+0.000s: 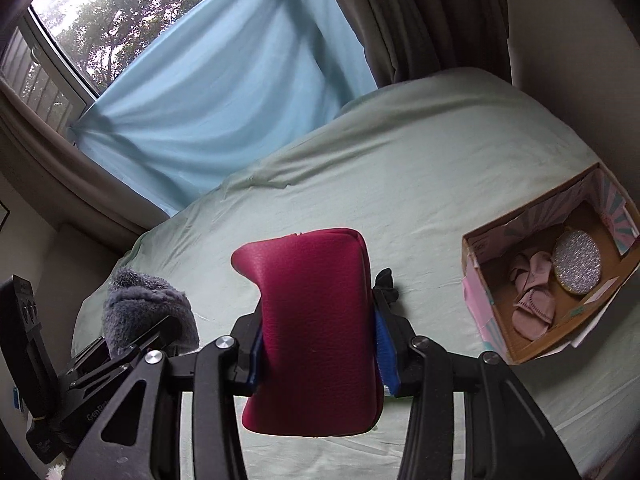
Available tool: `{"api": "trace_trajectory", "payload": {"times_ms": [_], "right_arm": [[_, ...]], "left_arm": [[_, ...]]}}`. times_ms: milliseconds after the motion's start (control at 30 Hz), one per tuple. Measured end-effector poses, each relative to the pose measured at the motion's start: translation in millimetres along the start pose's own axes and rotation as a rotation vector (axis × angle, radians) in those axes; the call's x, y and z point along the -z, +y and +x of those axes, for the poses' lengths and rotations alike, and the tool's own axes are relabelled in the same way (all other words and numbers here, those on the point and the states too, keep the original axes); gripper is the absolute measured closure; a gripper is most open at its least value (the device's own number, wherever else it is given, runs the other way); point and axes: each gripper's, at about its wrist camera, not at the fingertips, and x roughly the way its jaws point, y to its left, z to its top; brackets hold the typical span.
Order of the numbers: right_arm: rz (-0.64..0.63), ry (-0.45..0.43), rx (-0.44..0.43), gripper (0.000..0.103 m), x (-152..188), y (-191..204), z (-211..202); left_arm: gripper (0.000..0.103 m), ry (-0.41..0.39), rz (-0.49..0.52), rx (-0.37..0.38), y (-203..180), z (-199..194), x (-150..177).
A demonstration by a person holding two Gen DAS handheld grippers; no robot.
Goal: Organize soft objects
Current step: 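Lower the grey hat and pink pouch with both tools into the box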
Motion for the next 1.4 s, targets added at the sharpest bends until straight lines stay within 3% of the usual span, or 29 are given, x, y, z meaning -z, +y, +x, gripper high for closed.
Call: {"api": "trace_trajectory", "payload": {"times_ms": [300,633,1000,1400], "right_arm": [[-0.086,-0.008,0.009,0.062,-41.5,-77.3,-70.9],[-0.151,0.053,0.071,0.062,-89.4,-201.9,-85.9],[-0.133,0.169,0.156,0.062,-109.3,-303.2,-37.3],[-0.145,0.319,0.186,0.062,-103.2,-362.6,42.3]], "left_arm": [[0.053,-0.033,-0.062,0.008,-109.1,-19.4,-16.9],[0.053,0.023,-0.086,0.035,-233.2,26.2,-19.9],[0.053,0.195,-0.029,0.065,-328.9,134.0,-13.9],[0.053,0.433,0.004,0.054,-363.5,253.5,20.7]]}}
